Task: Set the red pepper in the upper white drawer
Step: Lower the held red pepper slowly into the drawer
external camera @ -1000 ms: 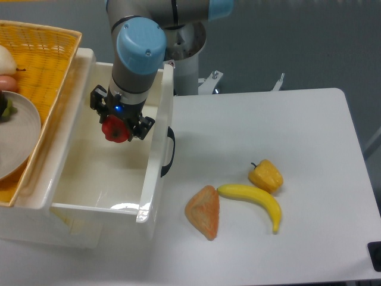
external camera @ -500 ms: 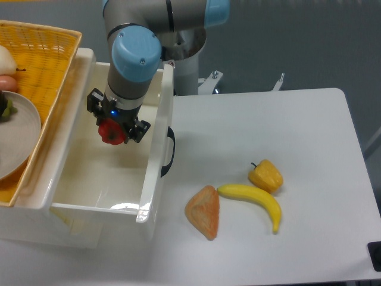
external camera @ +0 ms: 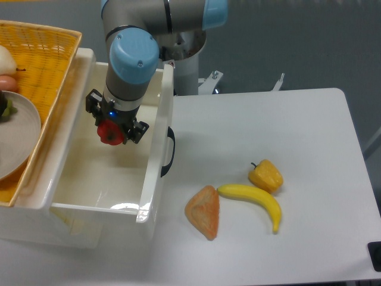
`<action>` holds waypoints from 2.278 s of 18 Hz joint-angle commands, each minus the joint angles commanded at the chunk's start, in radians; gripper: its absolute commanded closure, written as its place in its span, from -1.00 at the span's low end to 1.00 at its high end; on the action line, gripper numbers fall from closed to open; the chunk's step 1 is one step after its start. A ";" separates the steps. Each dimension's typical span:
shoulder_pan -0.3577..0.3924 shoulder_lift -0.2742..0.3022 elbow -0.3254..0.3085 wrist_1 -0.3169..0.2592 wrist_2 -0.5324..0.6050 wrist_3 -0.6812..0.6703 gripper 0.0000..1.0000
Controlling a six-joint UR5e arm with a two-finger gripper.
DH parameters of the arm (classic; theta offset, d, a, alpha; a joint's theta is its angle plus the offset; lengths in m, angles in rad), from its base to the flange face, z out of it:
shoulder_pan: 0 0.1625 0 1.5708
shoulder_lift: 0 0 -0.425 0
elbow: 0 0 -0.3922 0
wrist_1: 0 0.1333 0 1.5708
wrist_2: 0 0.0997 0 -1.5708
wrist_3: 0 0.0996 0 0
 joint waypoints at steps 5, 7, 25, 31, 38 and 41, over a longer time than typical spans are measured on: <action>-0.002 -0.002 0.000 0.002 0.000 0.000 -0.20; -0.002 -0.008 0.000 0.000 0.000 0.000 -0.20; -0.003 -0.014 -0.002 0.000 0.002 -0.003 -0.20; -0.006 -0.014 -0.003 0.000 0.000 -0.002 -0.22; -0.009 -0.014 -0.003 0.000 0.002 -0.003 -0.30; -0.009 -0.014 -0.003 0.000 0.003 -0.002 -0.39</action>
